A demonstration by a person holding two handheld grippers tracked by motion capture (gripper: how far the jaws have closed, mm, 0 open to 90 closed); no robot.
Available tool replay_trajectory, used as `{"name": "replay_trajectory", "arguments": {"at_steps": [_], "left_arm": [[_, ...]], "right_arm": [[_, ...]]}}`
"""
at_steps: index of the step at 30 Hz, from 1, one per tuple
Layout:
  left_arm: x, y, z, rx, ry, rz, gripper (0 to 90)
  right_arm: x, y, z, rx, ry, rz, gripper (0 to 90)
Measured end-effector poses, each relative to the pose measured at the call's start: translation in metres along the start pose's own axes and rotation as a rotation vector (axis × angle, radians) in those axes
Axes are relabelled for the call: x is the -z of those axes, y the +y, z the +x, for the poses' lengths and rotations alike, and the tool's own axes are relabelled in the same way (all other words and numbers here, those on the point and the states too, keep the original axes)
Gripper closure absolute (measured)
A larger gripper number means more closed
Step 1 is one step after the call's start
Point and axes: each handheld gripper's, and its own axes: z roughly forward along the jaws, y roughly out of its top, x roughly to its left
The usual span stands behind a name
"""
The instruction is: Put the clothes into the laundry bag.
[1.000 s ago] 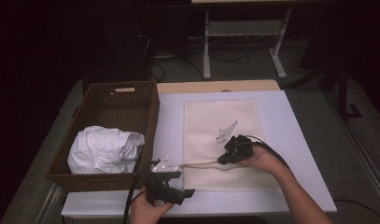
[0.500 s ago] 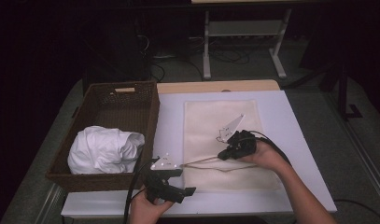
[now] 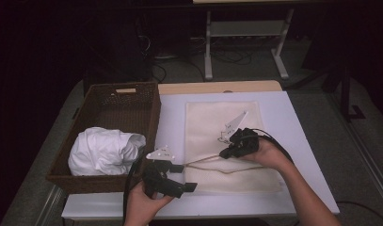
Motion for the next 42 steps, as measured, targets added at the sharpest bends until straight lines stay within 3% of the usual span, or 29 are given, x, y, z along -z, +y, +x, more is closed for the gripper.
{"name": "replay_trajectory", "arguments": {"at_steps": [9,13,21,27,35,42], "left_arm": [[0.041,0.018,0.008,0.010,0.042,-0.018,17.7],[0.064,0.027,0.014,0.006,0.095,-0.008,17.6],[0.090,0.034,0.033,0.028,0.153,0.027,17.7],[0.107,0.034,0.049,0.040,0.220,0.049,17.7],[0.128,0.030,0.069,0.073,0.220,0.021,17.6],[0.136,0.024,0.079,0.098,0.225,0.011,17.6]], "right_arm": [[0.002,0.004,-0.001,0.004,-0.005,0.010,87.6],[0.002,0.004,-0.003,-0.001,-0.005,0.010,87.5],[0.004,0.004,-0.004,-0.003,-0.004,0.005,87.5],[0.006,0.003,-0.005,-0.005,-0.004,0.004,87.4],[0.007,0.002,-0.007,-0.011,0.001,-0.003,87.4],[0.006,0.003,-0.008,-0.012,0.001,0.000,87.4]]}}
